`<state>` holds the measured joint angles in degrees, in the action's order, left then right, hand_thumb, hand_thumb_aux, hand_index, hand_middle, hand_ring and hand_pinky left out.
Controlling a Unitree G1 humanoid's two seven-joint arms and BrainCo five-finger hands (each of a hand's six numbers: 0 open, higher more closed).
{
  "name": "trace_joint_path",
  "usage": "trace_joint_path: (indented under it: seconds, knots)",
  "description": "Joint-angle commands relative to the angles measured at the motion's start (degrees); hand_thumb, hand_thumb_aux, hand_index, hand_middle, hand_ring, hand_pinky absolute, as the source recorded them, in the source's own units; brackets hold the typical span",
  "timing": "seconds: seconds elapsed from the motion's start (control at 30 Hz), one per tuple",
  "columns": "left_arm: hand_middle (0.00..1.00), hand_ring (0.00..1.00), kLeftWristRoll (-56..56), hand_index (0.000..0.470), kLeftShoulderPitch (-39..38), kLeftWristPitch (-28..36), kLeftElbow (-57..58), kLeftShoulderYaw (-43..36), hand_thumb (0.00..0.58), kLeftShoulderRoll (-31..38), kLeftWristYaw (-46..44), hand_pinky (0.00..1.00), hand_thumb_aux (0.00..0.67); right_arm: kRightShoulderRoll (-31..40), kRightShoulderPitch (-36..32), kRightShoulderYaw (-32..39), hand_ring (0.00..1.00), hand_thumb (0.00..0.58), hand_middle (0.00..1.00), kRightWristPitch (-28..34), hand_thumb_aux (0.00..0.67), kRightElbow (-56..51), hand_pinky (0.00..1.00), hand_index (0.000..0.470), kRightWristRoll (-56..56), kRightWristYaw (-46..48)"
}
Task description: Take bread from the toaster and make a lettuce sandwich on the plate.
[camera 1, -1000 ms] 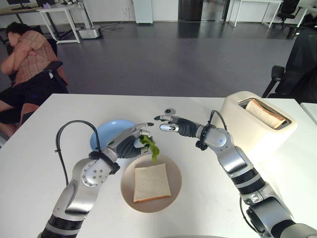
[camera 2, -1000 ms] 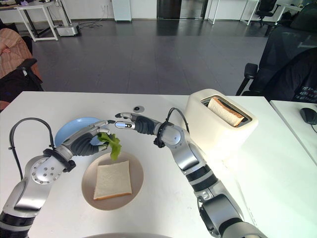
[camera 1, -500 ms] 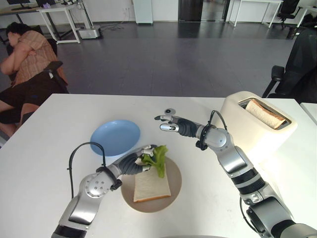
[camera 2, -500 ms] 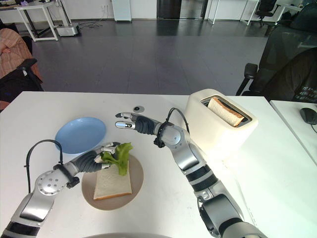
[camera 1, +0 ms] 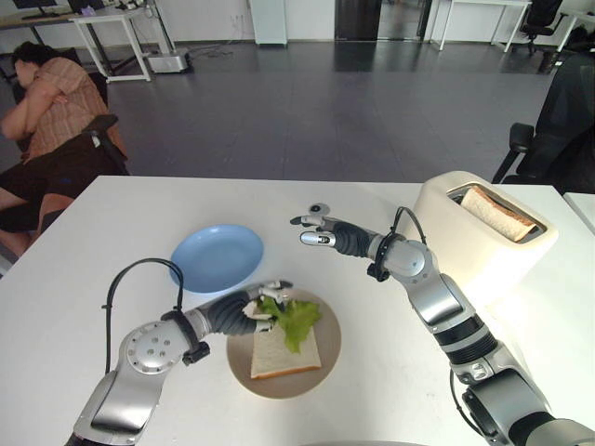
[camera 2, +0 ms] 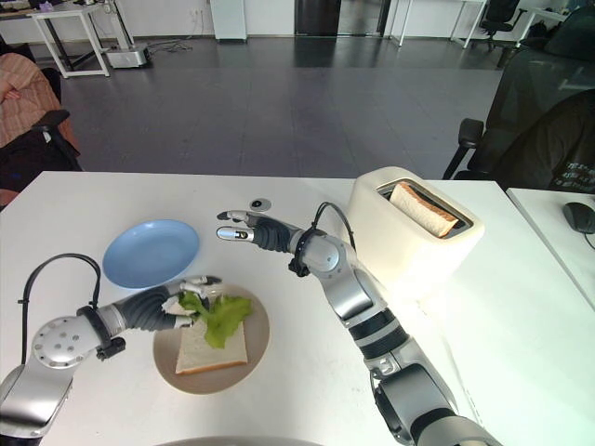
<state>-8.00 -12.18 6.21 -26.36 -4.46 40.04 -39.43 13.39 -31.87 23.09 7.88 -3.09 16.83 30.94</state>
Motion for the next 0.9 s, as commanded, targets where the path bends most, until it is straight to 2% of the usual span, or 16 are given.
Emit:
trace_joint_path:
  seconds: [0.03, 0.13, 0.17, 0.2, 0.23, 0.27, 0.3, 0.47, 0.7, 0.8, 0.9]
  knots:
    - [0.00, 0.00, -4.1, 0.470, -1.1, -0.5, 2.6, -0.8, 0.580, 3.4, -0.4, 0.00, 0.670, -0.1, -0.4, -0.2, 0.00, 0.000, 0.00, 0.1, 0.000, 0.4, 0.00, 0.000, -0.3, 0.3]
    - [0.00, 0.00, -6.6, 0.470, -0.5, -1.3, 3.9, -0.6, 0.580, 4.3, 0.6, 0.00, 0.670, -0.3, -0.6, -0.1, 0.00, 0.000, 0.00, 0.1, 0.000, 0.6, 0.00, 0.000, -0.5, 0.6]
    - [0.00, 0.00, -7.3, 0.441, -0.3, -1.4, 4.1, -0.4, 0.578, 4.4, 1.1, 0.00, 0.628, -0.3, -0.6, -0.1, 0.00, 0.000, 0.00, 0.0, 0.000, 0.6, 0.00, 0.000, -0.5, 0.6]
    - [0.00, 0.00, -7.6, 0.317, -0.2, -1.6, 4.2, -0.4, 0.519, 4.4, 1.4, 0.00, 0.452, -0.3, -0.6, -0.1, 0.00, 0.000, 0.00, 0.0, 0.000, 0.6, 0.00, 0.000, -0.5, 0.7]
    - [0.00, 0.00, -8.1, 0.230, -0.1, -1.9, 4.3, -0.2, 0.429, 4.4, 2.0, 0.00, 0.328, -0.3, -0.5, -0.1, 0.00, 0.000, 0.00, -0.1, 0.000, 0.6, 0.00, 0.000, -0.6, 0.8]
    - [0.00, 0.00, -8.4, 0.028, 0.3, -2.0, 4.4, 0.0, 0.066, 4.1, 2.5, 0.00, 0.039, -0.3, -0.5, -0.1, 0.00, 0.000, 0.00, -0.1, 0.000, 0.6, 0.00, 0.000, -0.5, 0.9]
    - [0.00, 0.00, -8.5, 0.000, 0.6, -2.1, 4.4, 0.2, 0.000, 4.0, 2.9, 0.00, 0.000, -0.3, -0.4, -0.1, 0.00, 0.000, 0.00, -0.1, 0.000, 0.6, 0.00, 0.000, -0.5, 0.9]
    - [0.00, 0.00, -8.2, 0.000, 3.7, -3.4, 3.9, 2.0, 0.000, 2.6, 5.5, 0.00, 0.000, -0.3, -0.4, -0.1, 0.00, 0.000, 0.00, -0.3, 0.000, 0.3, 0.00, 0.000, -0.5, 1.0]
    - [0.00, 0.00, -0.2, 0.000, 8.1, -2.4, 0.1, 6.9, 0.000, 0.8, 5.0, 0.00, 0.000, -0.3, -0.3, -0.3, 0.00, 0.000, 0.00, -0.3, 0.000, 0.4, 0.00, 0.000, -0.4, 0.9]
    - [0.00, 0.00, 3.8, 0.000, 11.5, -1.7, 1.1, 10.5, 0.000, -2.6, 8.3, 0.00, 0.000, 0.8, -1.1, -2.2, 0.00, 0.000, 0.00, -0.9, 0.000, 0.5, 0.00, 0.000, 0.2, -0.9]
    - [0.00, 0.00, 7.5, 0.000, 14.3, -0.5, 4.5, 13.4, 0.000, -8.3, 13.7, 0.00, 0.000, 6.1, -3.2, -6.3, 0.00, 0.000, 0.00, -3.0, 0.000, -0.1, 0.00, 0.000, 6.8, -8.8]
